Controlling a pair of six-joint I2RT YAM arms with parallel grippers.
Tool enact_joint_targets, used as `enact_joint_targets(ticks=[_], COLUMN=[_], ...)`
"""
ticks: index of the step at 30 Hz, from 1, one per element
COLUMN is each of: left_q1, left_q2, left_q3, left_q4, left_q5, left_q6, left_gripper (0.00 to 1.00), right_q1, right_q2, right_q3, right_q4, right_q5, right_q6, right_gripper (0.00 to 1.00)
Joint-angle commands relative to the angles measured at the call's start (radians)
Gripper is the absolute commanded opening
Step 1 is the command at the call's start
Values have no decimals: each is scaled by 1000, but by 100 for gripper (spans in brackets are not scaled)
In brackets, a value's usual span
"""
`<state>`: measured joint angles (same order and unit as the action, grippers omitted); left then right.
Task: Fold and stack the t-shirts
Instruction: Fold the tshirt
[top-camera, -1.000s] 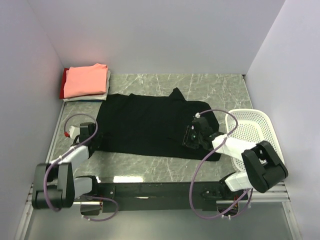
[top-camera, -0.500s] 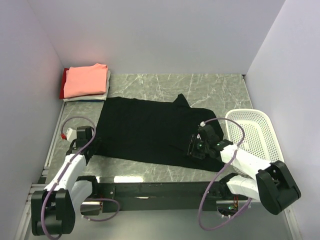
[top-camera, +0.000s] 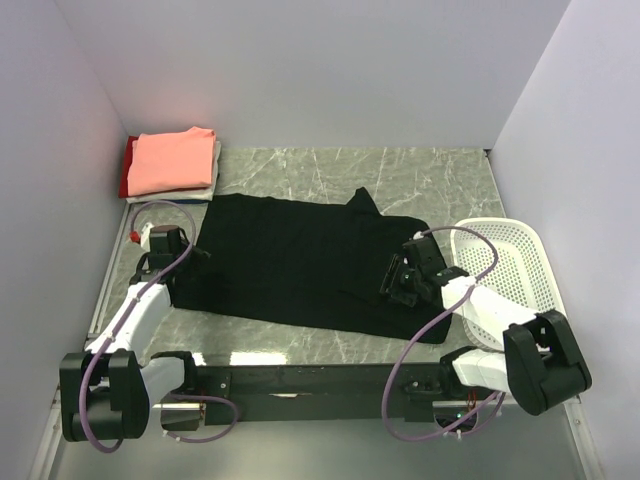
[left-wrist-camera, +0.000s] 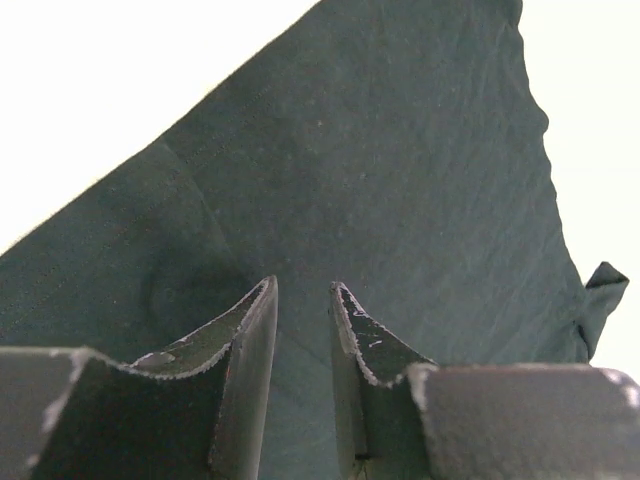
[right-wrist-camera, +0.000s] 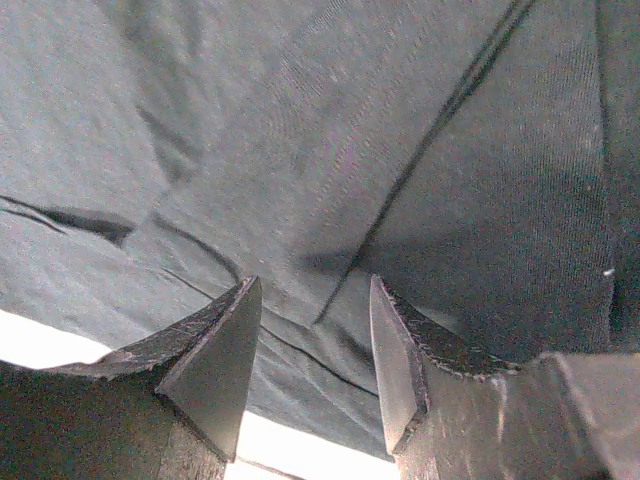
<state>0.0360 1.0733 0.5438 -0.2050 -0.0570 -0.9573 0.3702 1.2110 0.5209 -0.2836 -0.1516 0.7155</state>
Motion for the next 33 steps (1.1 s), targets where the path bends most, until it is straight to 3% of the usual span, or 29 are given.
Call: enact_joint_targets(ticks=[1,9,13,18,23,33], left_q1=[-2,-2,-2,-4,-2,-2], left_q2=[1,10,11,2,5,62], left_q3=[42,48,53,64,67,79], left_q4=[13,26,21,9,12,45], left_q5=[39,48,63,60,62,62], left_q6=[46,46,48,58,58,26], left_gripper=[33,33,33,33,33,35], right_q1=[-2,-1,1,1,1,13], right_q2=[10,91,122,120,147,278], right_q3=[-24,13,48,70,105,273], right_q4=[49,96,101,98,100,136], right_q5=[-8,-19,-40,-35,-39,-57], right_q6=[21,35,32,22,18,21], right_gripper=[55,50,35,24,1,0])
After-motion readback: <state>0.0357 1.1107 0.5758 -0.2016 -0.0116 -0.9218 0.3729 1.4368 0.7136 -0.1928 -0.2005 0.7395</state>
